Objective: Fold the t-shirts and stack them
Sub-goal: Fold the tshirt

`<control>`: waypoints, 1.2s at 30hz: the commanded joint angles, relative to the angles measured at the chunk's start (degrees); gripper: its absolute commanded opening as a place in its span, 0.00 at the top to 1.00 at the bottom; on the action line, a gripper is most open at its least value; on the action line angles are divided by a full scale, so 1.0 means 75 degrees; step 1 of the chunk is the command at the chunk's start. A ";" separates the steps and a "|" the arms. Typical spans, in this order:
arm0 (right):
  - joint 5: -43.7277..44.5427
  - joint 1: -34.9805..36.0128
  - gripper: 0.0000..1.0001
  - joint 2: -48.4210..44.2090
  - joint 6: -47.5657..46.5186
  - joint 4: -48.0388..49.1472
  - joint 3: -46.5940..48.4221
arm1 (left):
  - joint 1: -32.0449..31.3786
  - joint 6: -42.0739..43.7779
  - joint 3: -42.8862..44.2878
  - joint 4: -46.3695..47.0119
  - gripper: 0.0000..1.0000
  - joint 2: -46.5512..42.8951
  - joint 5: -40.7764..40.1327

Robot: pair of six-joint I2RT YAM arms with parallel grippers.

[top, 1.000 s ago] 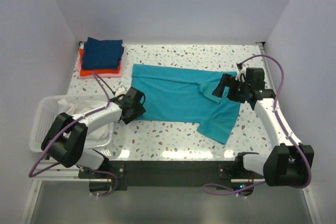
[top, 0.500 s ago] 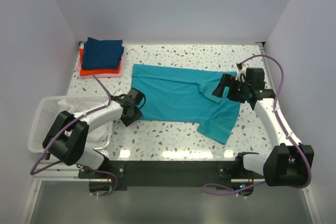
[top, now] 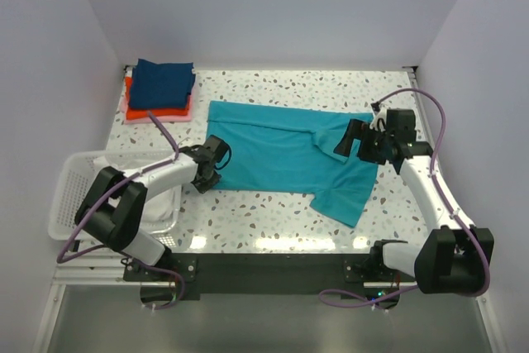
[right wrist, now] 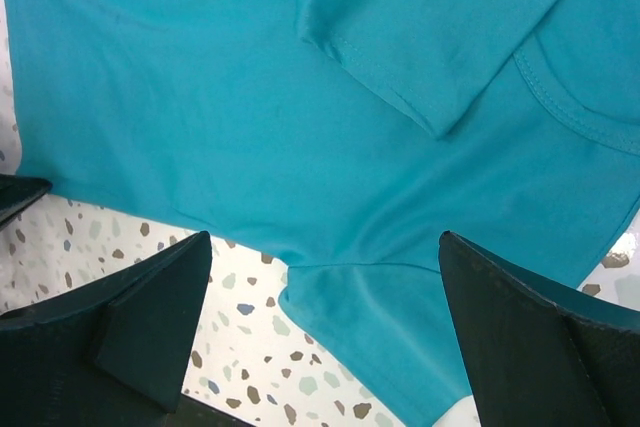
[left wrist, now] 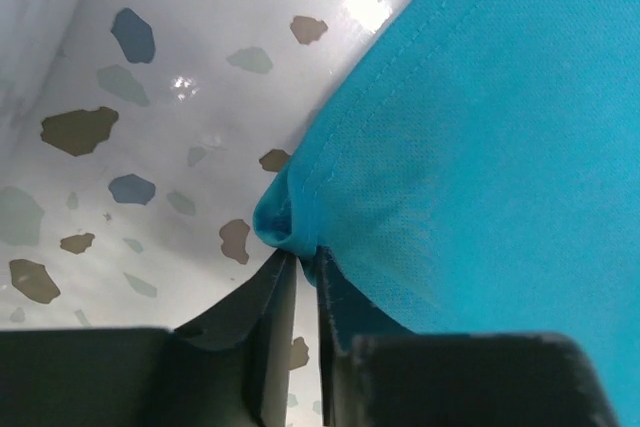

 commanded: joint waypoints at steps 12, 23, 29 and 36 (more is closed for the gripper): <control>0.2415 0.3020 0.01 -0.0913 0.0387 -0.1623 -0.0685 | 0.0162 0.0121 0.0090 0.0061 1.00 0.0225 -0.0372; 0.3540 0.5131 0.08 -0.0855 0.2614 -0.2598 -0.1739 | 0.0162 0.0355 -0.0086 0.0330 1.00 -0.0302 -0.0267; 0.4208 0.5120 0.19 -0.0260 0.2907 -0.2223 -0.1799 | 0.0150 0.0425 -0.0109 0.0378 1.00 -0.0361 -0.0220; 0.4164 0.5097 0.35 0.0598 0.3024 -0.1721 -0.1927 | 0.0150 0.0402 -0.0121 0.0331 1.00 -0.0455 -0.0302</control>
